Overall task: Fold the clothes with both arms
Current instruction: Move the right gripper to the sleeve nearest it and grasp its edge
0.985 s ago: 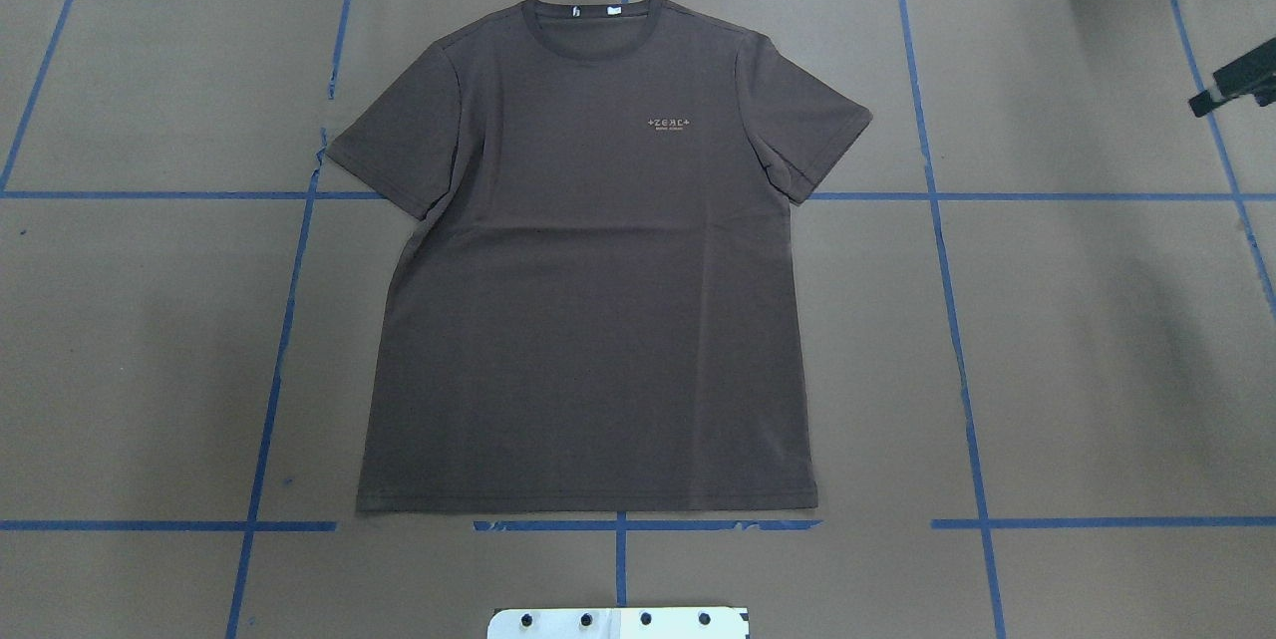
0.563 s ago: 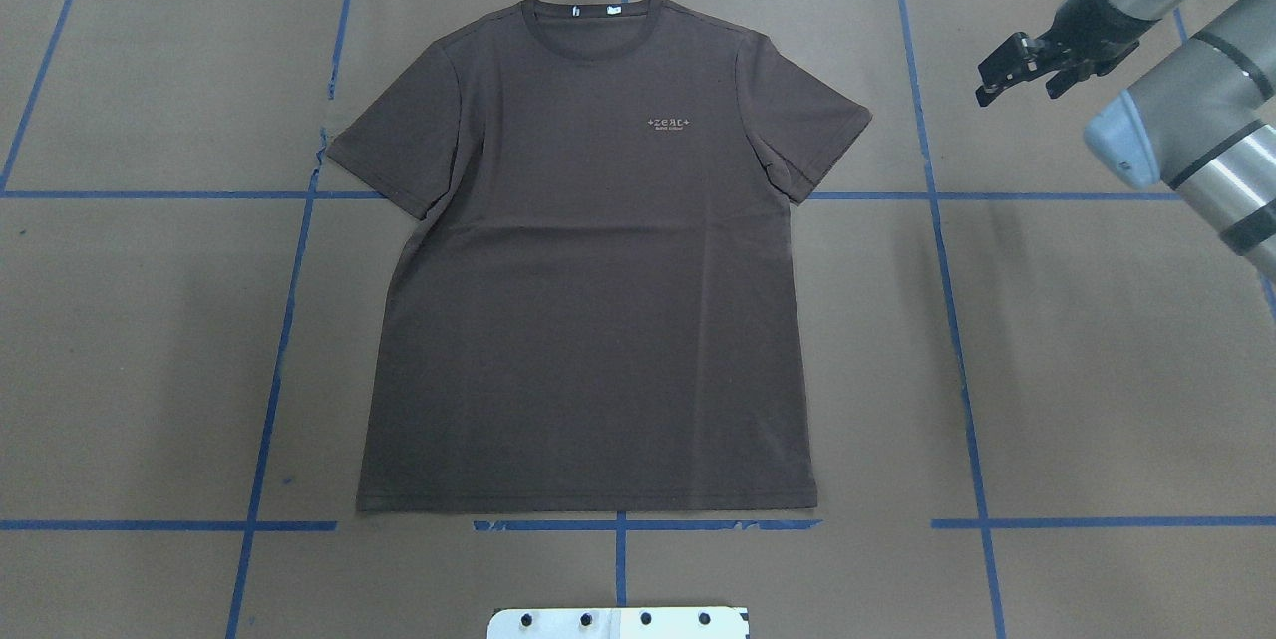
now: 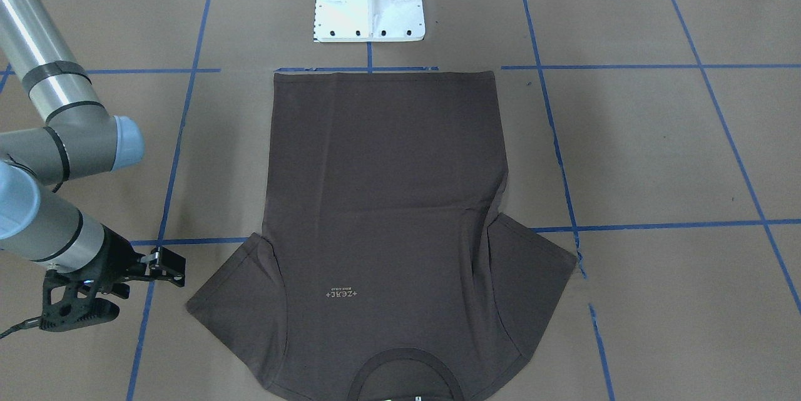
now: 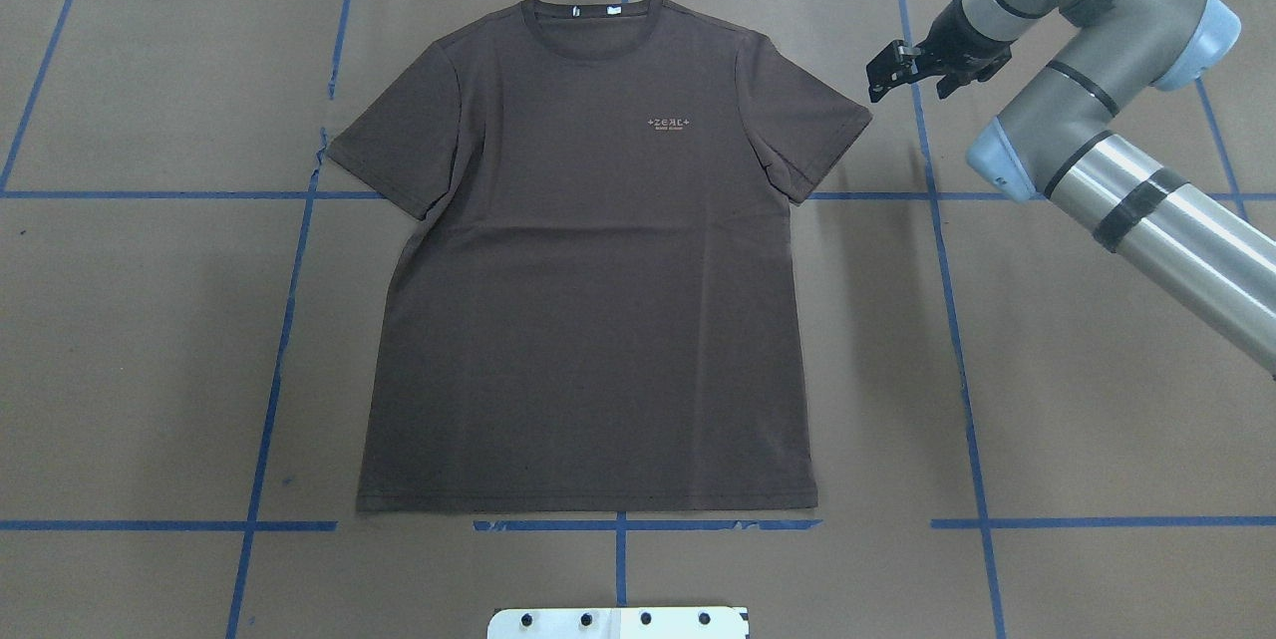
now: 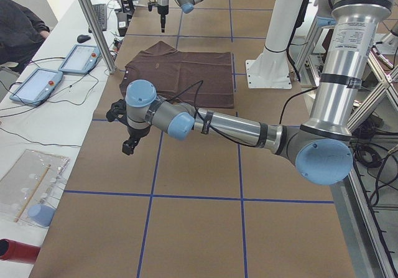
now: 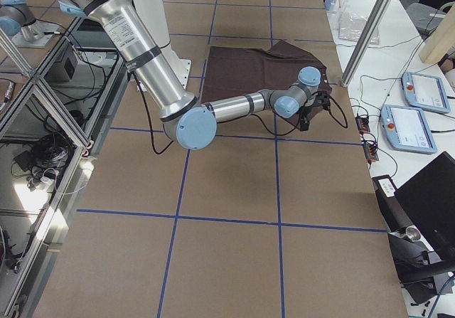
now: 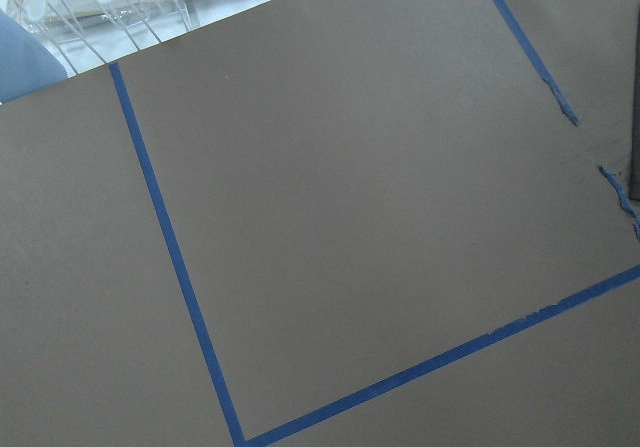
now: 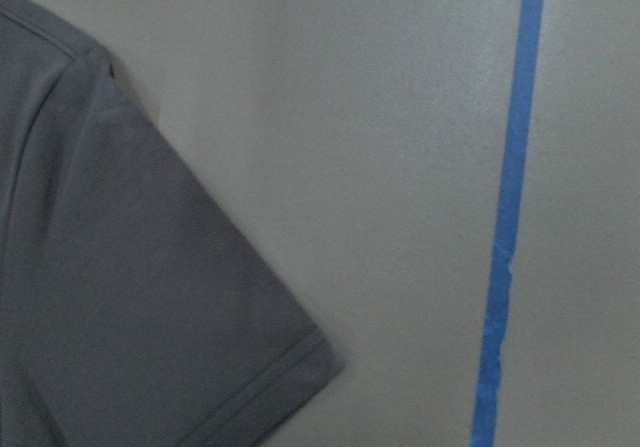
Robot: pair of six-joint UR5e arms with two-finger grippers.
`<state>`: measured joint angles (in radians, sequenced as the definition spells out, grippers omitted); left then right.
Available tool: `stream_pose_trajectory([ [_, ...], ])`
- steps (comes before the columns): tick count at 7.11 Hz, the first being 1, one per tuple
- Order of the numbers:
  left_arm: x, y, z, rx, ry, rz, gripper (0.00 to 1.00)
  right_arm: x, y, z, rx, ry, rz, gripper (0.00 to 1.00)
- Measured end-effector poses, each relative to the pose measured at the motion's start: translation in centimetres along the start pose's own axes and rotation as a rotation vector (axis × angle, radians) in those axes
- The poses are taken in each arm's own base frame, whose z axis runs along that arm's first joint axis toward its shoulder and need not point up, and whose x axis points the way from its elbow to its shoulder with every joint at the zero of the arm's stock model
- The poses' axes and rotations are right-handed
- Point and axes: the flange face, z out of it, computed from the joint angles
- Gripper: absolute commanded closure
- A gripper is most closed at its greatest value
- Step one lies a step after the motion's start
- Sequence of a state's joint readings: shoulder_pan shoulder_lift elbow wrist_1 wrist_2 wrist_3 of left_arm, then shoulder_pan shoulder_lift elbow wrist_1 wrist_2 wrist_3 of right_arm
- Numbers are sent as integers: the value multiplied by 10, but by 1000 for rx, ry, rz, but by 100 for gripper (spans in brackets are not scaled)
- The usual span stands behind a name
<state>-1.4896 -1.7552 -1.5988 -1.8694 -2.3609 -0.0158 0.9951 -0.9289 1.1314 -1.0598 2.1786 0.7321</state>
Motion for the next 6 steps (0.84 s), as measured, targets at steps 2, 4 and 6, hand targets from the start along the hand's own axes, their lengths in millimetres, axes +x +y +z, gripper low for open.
stream_pose_trajectory([
  [2,3,-8,-3,11,0,-12,0,-25,-8,25,8,48,-13,4],
  [4,5,-10,-5,15,0,-13,0,-31,-11,41,-4,70,-11,8],
  [6,7,-11,-6,19,0,-10,0,-28,-11,49,-15,81,-3,12],
])
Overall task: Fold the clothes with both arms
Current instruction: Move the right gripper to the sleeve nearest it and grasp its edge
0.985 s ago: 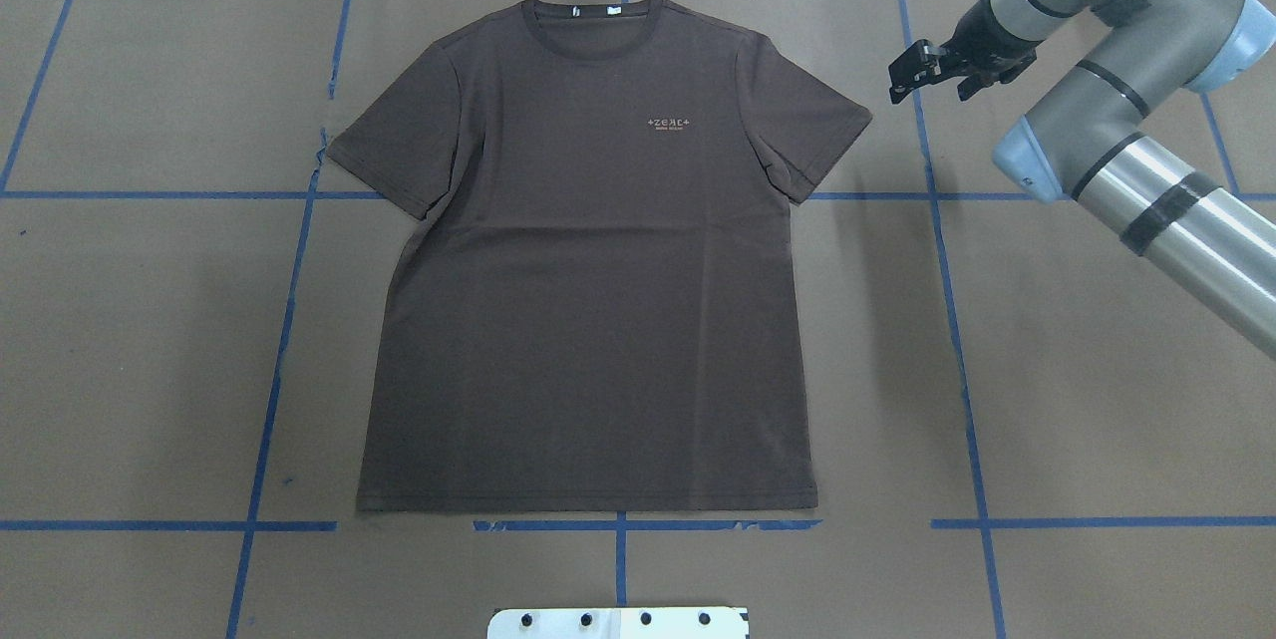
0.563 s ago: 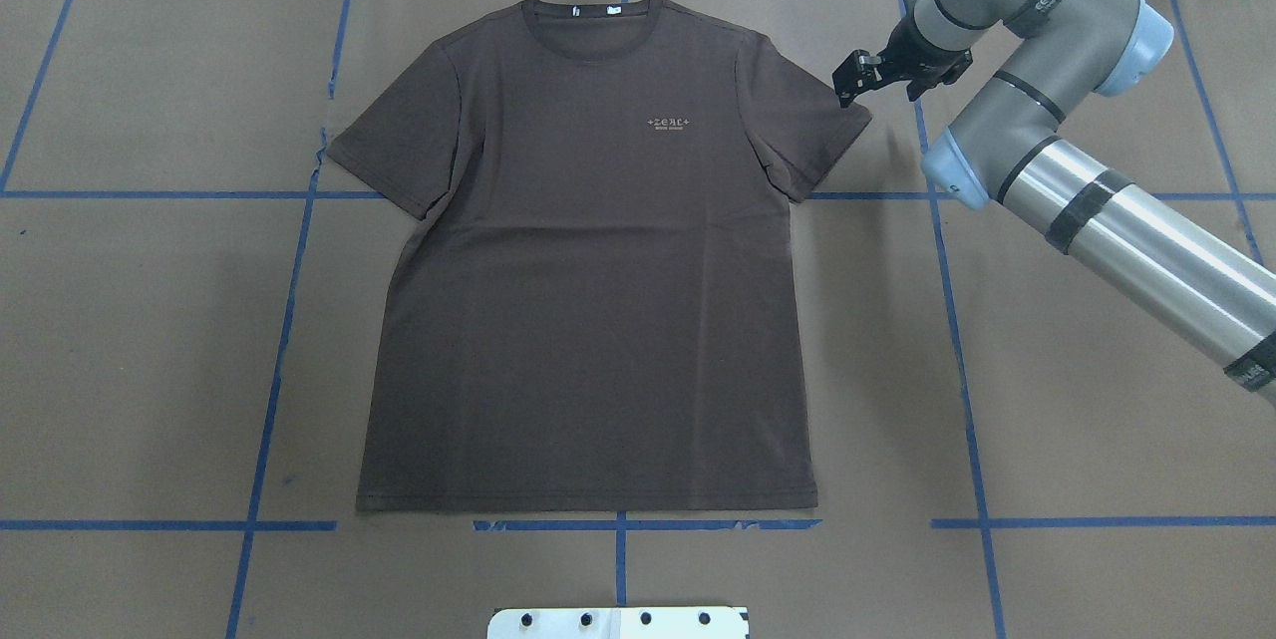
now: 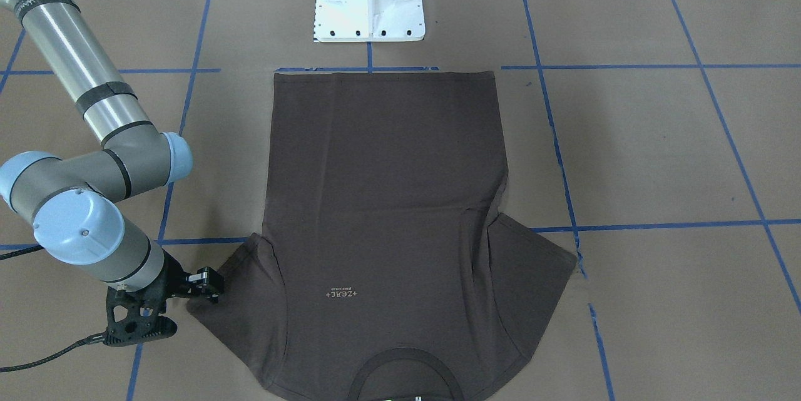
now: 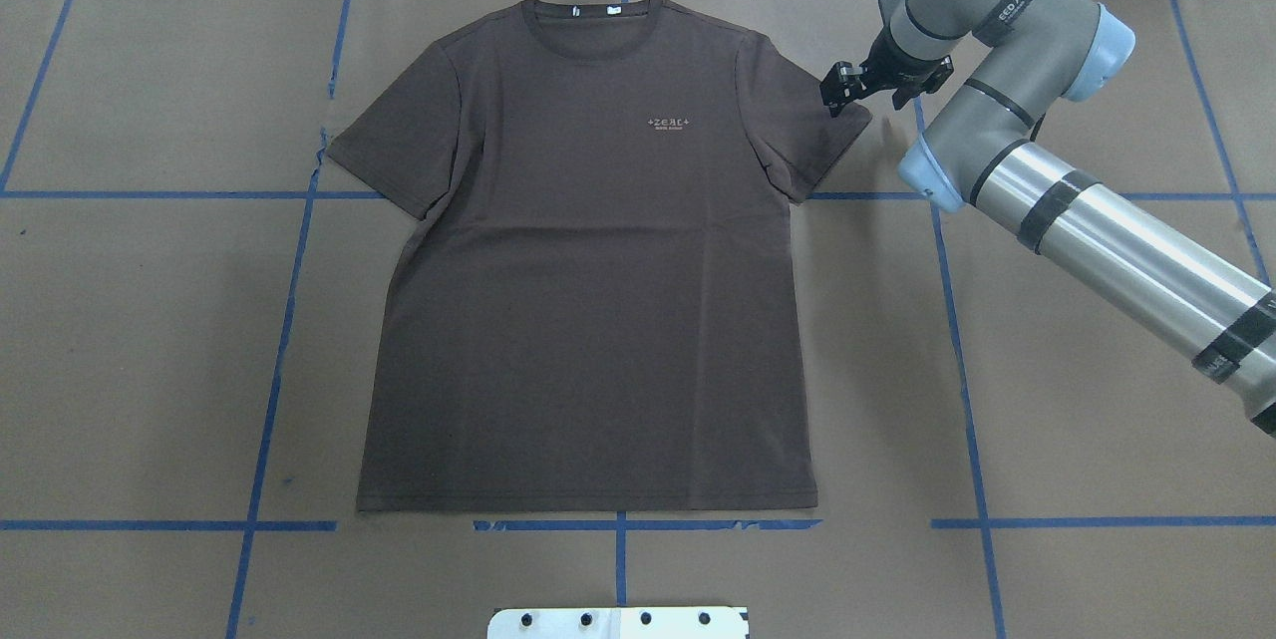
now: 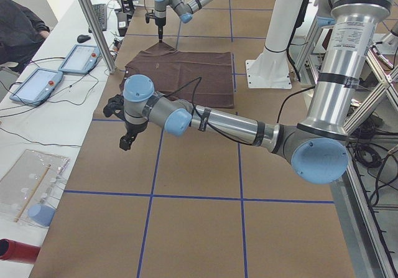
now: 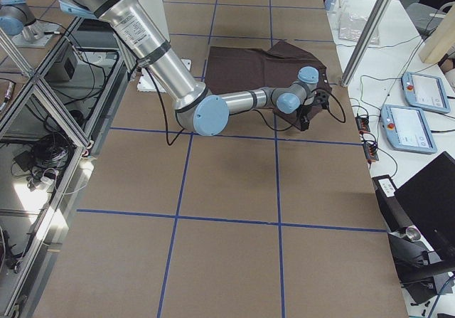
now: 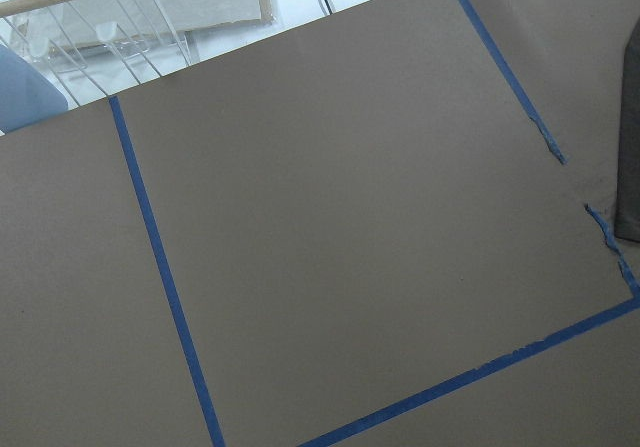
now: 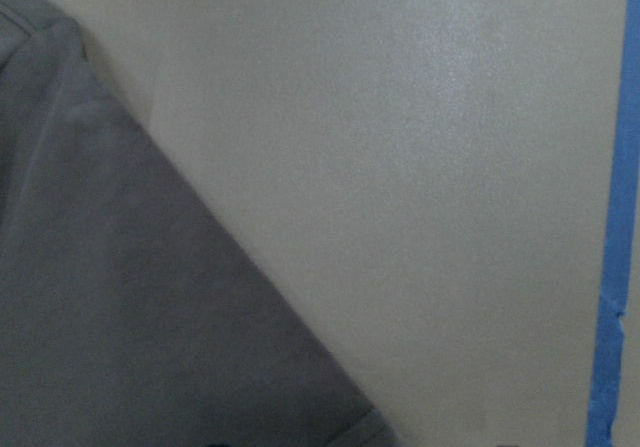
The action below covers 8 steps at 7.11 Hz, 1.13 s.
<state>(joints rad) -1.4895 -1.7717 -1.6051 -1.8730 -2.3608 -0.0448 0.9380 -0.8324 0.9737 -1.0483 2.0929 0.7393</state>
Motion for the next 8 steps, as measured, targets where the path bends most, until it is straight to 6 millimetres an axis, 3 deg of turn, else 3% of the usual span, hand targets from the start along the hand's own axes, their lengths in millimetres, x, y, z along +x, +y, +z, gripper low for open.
stream_pose_trajectory([
  [2,1,0,-1,1,0,1,0,4,1,6,-10,7,7,23],
  [6,1,-1,-2,4,1,2,0,2,-2,9,-18,13,10,95],
  [8,2,-3,-3,6,1,3,0,-2,-5,9,-19,13,10,100],
])
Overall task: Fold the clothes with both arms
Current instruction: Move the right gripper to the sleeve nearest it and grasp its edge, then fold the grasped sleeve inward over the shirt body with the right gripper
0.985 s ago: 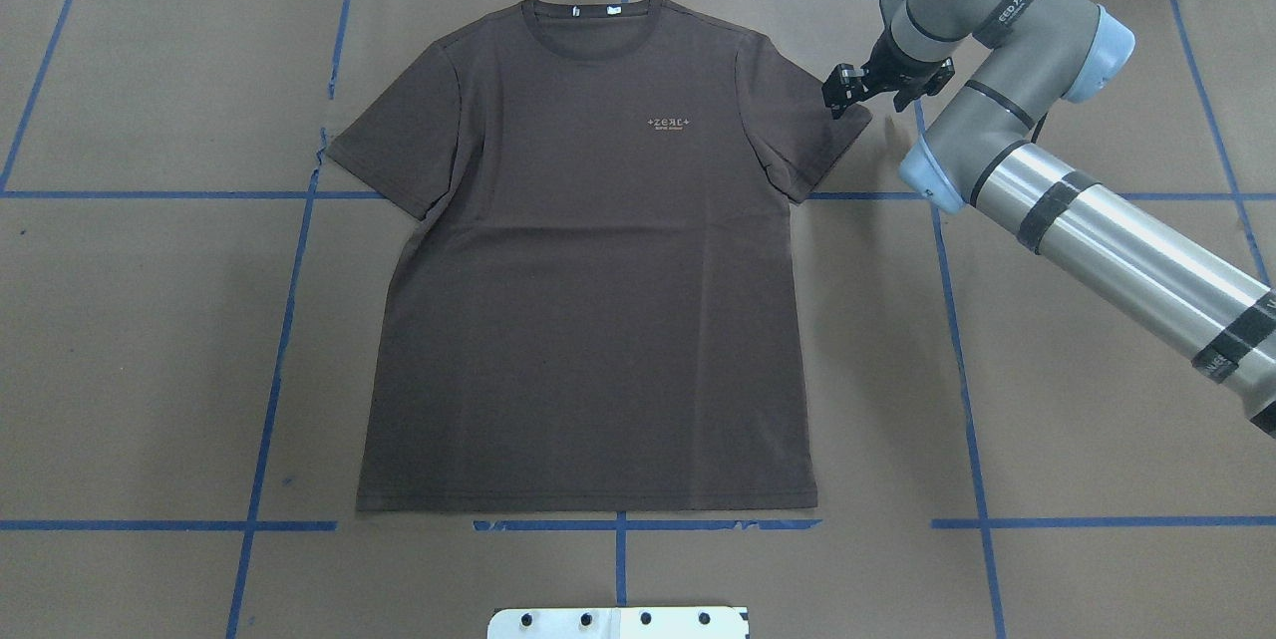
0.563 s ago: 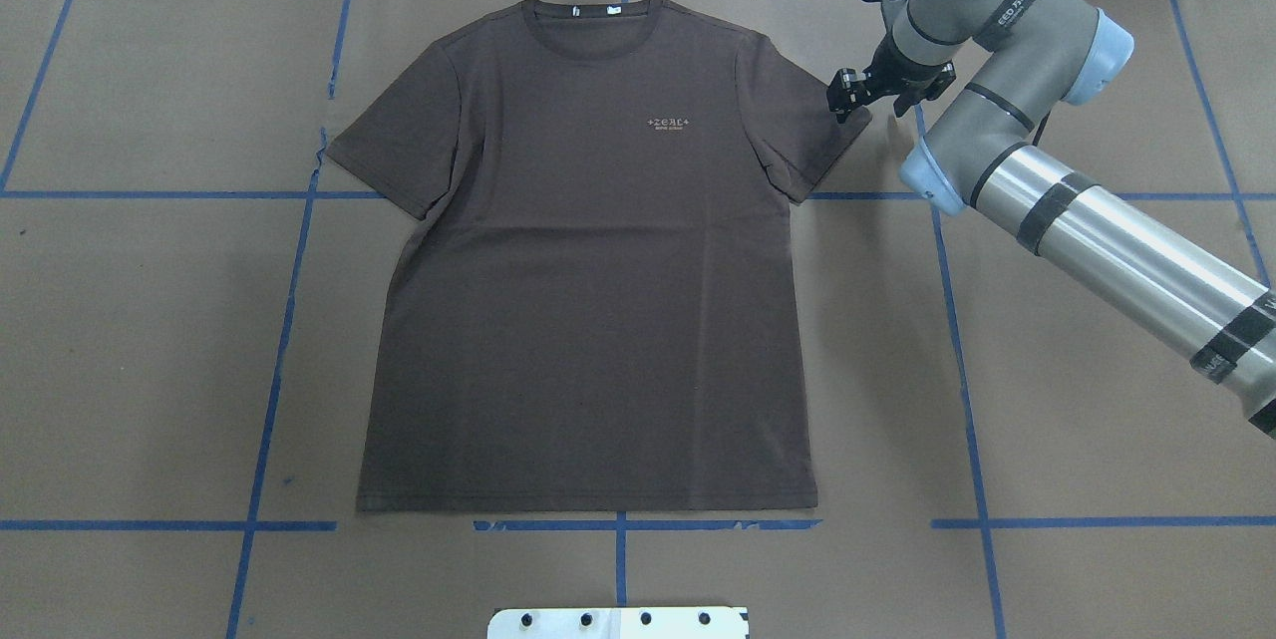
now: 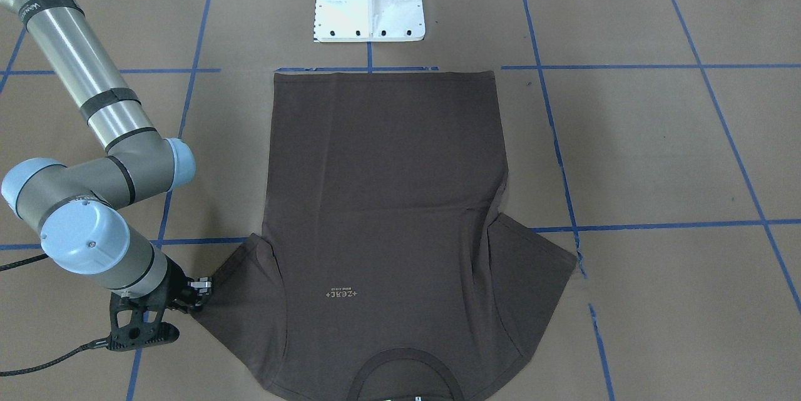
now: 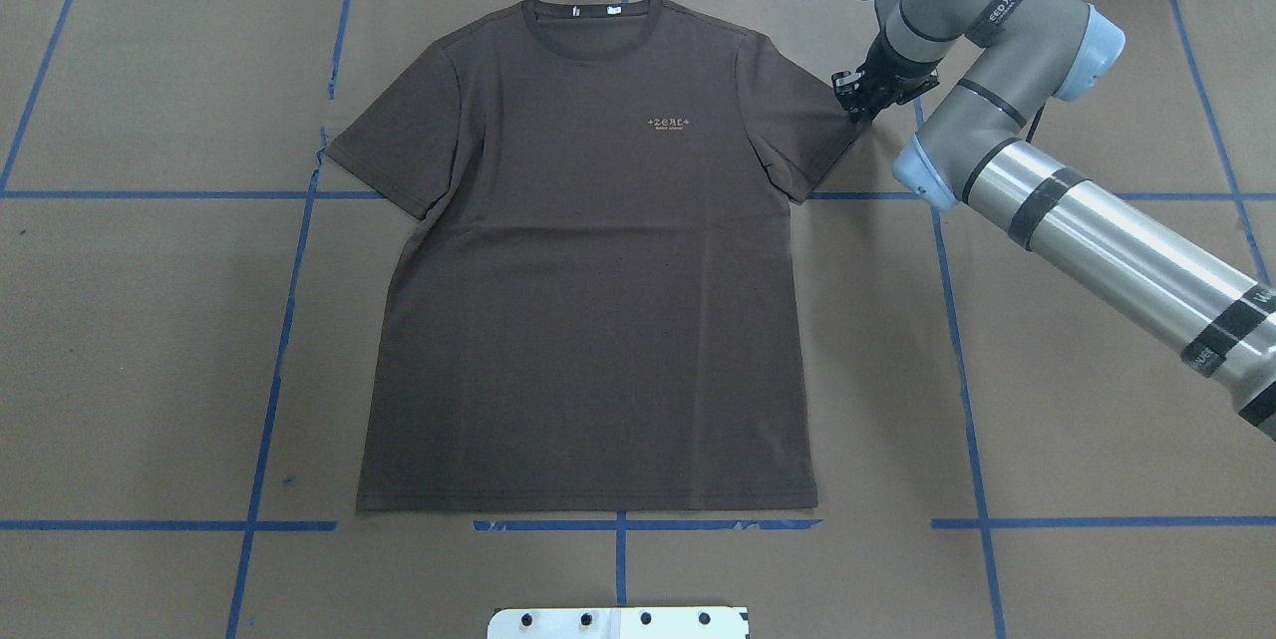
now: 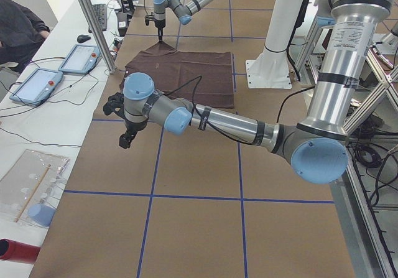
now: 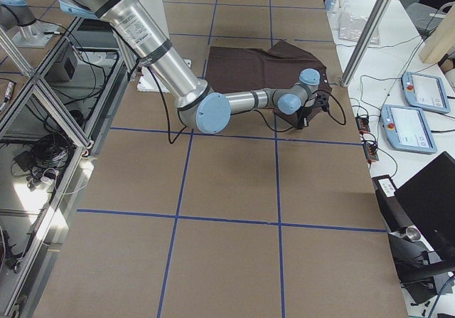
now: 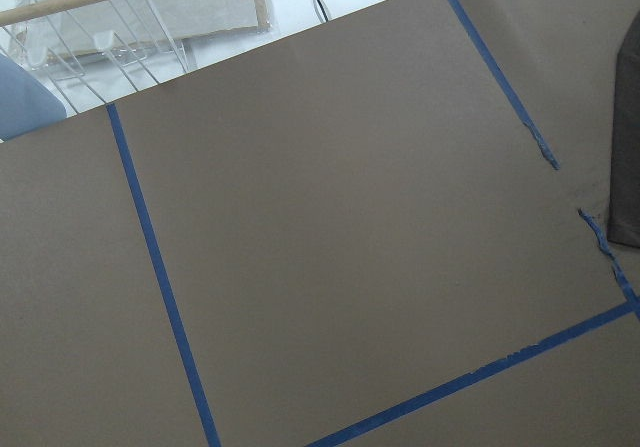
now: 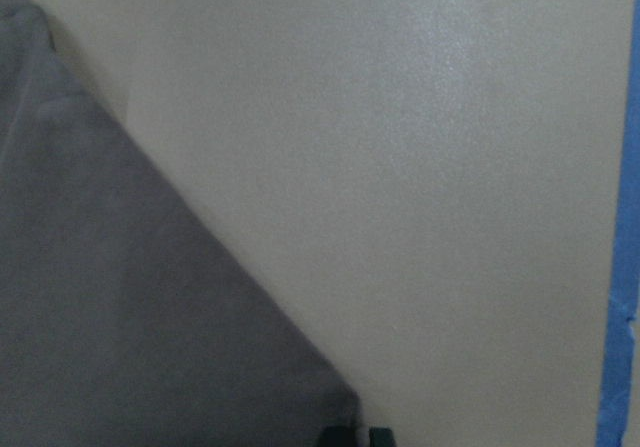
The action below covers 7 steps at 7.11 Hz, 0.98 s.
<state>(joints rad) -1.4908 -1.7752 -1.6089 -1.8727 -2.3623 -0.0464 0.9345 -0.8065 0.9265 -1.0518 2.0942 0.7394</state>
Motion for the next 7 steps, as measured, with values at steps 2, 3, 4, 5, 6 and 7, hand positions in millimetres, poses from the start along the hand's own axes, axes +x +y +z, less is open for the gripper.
stream_pose_trajectory([
  [2,0,-2,0,0,0,0,0,-15,-7,-11,13,-17,-8,100],
  [3,0,-2,1,-1,0,-1,0,-30,-13,-23,28,-38,-15,100],
  [4,0,-2,1,-2,0,-1,0,-51,-18,-42,48,-72,-25,100],
  [5,-1,-2,2,-2,0,-1,0,-76,-19,-59,64,-109,-43,100],
  [6,-1,-2,2,-3,0,-1,0,-110,-16,-68,73,-138,-73,100],
  [7,-2,-2,2,-3,0,-2,0,-149,-10,-68,83,-146,-106,100],
])
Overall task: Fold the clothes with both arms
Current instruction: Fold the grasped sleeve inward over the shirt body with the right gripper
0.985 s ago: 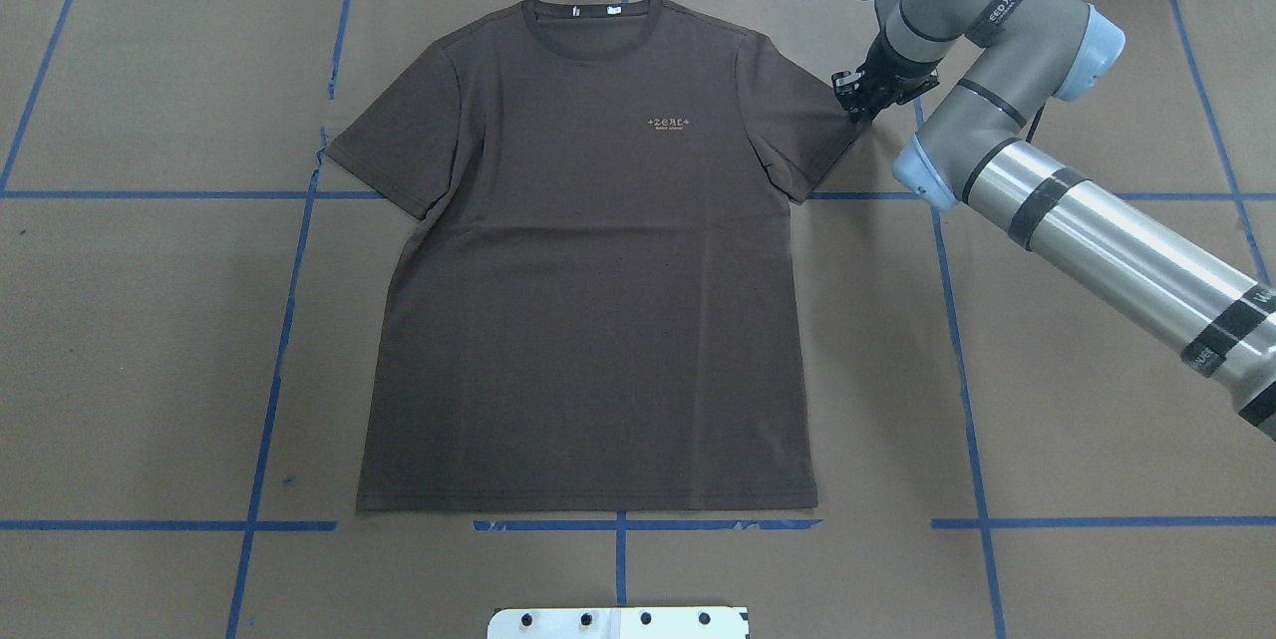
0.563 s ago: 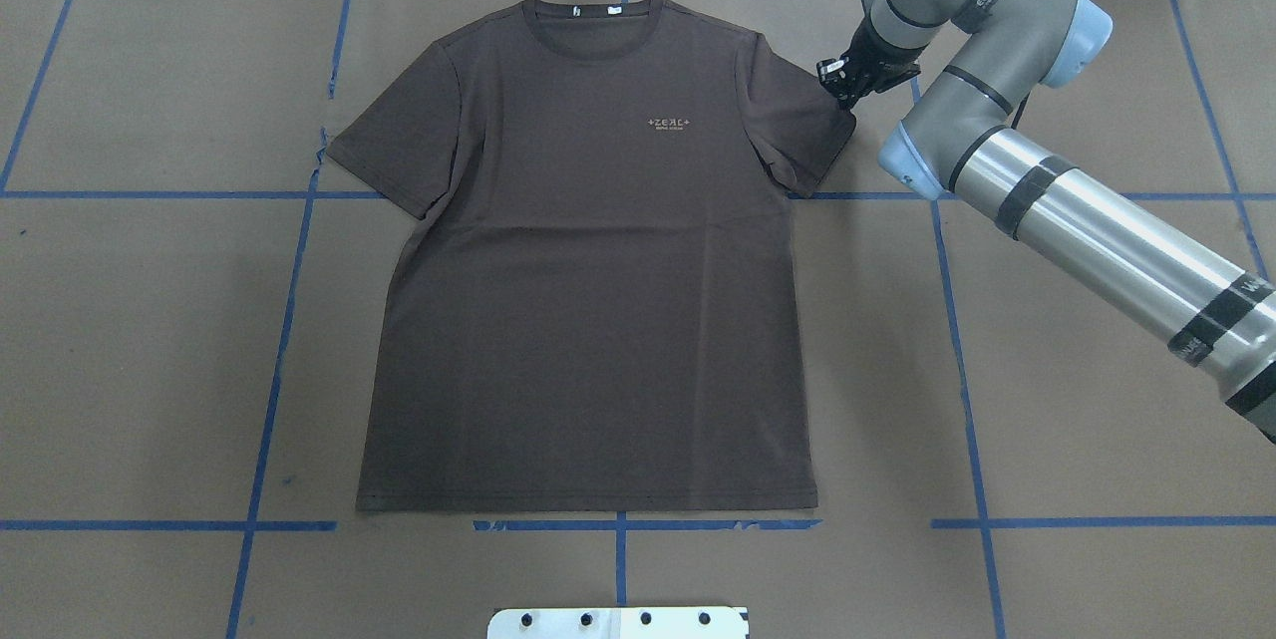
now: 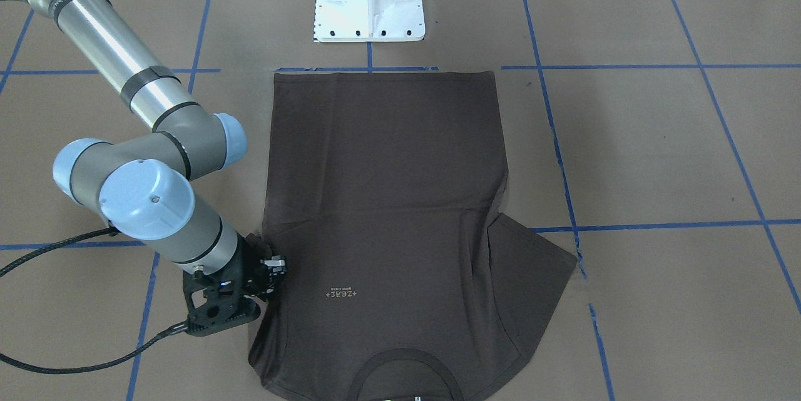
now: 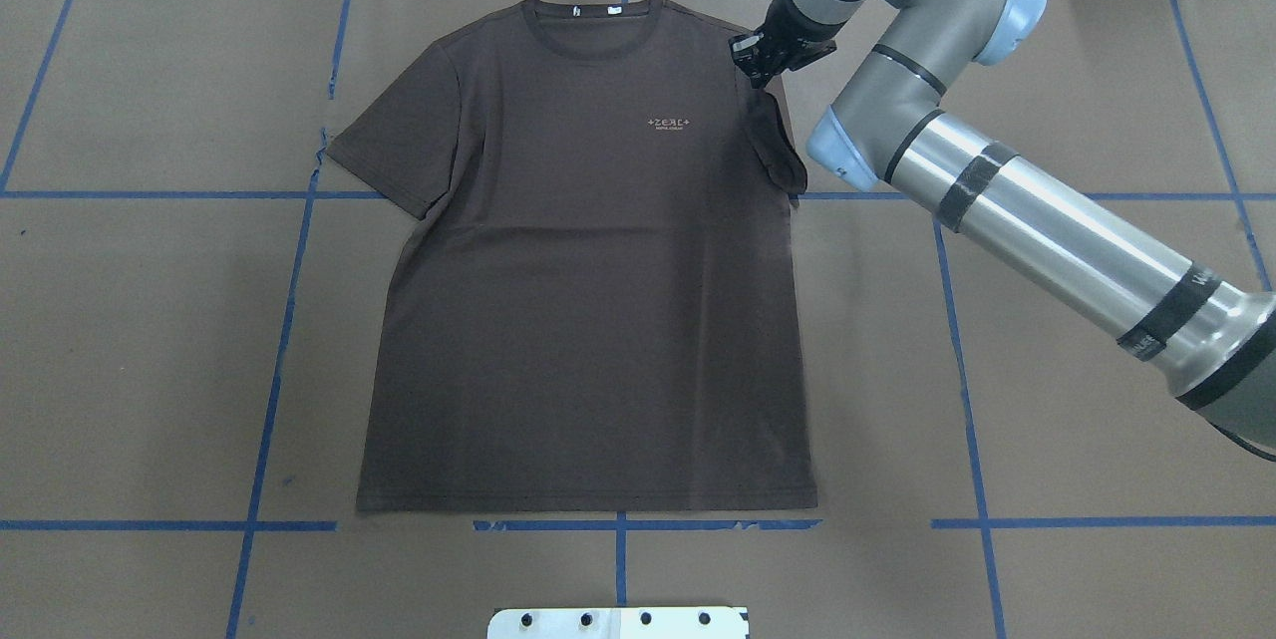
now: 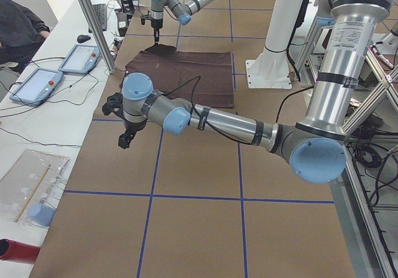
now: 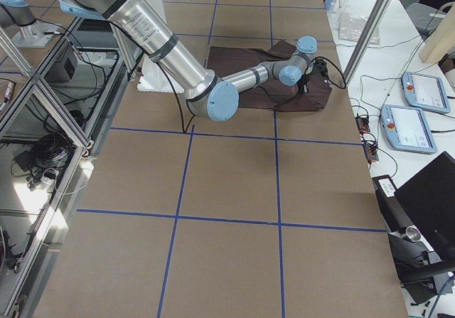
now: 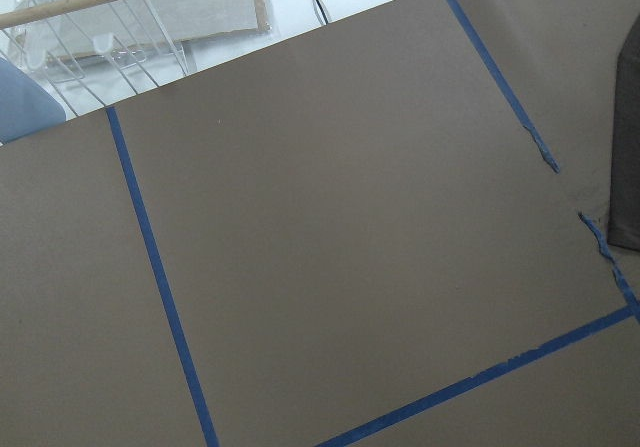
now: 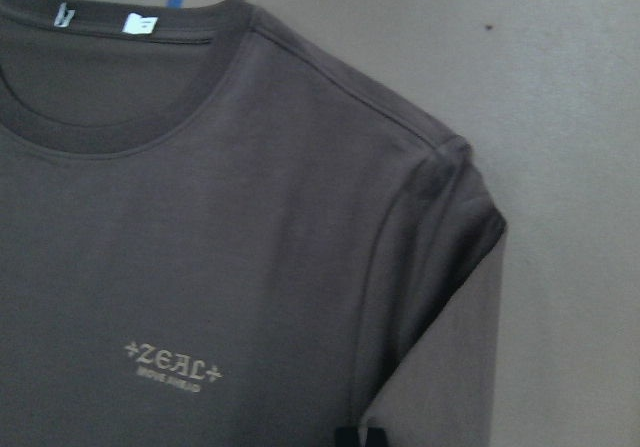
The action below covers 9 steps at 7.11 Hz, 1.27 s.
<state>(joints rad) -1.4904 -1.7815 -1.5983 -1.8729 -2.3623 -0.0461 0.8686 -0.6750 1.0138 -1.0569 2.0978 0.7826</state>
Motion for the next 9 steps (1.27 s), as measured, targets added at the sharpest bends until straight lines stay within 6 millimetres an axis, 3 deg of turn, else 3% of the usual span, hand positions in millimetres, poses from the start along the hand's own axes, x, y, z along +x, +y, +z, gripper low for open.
stream_pose_trajectory([
  [2,-1,1,1,-1,0,-2,0,-59,2,25,21,37,-39,100],
  [3,-1,1,1,-2,0,-6,0,-70,3,33,25,52,-45,24],
  [4,-2,1,1,-3,0,-14,0,-73,4,37,25,60,-46,0],
  [7,-4,-1,5,-1,1,-36,0,-81,1,36,32,57,20,0],
  [8,1,-9,10,12,7,-56,0,-82,-1,33,32,51,47,0],
  [9,20,-23,28,23,22,-86,0,-80,-2,26,24,44,75,0],
])
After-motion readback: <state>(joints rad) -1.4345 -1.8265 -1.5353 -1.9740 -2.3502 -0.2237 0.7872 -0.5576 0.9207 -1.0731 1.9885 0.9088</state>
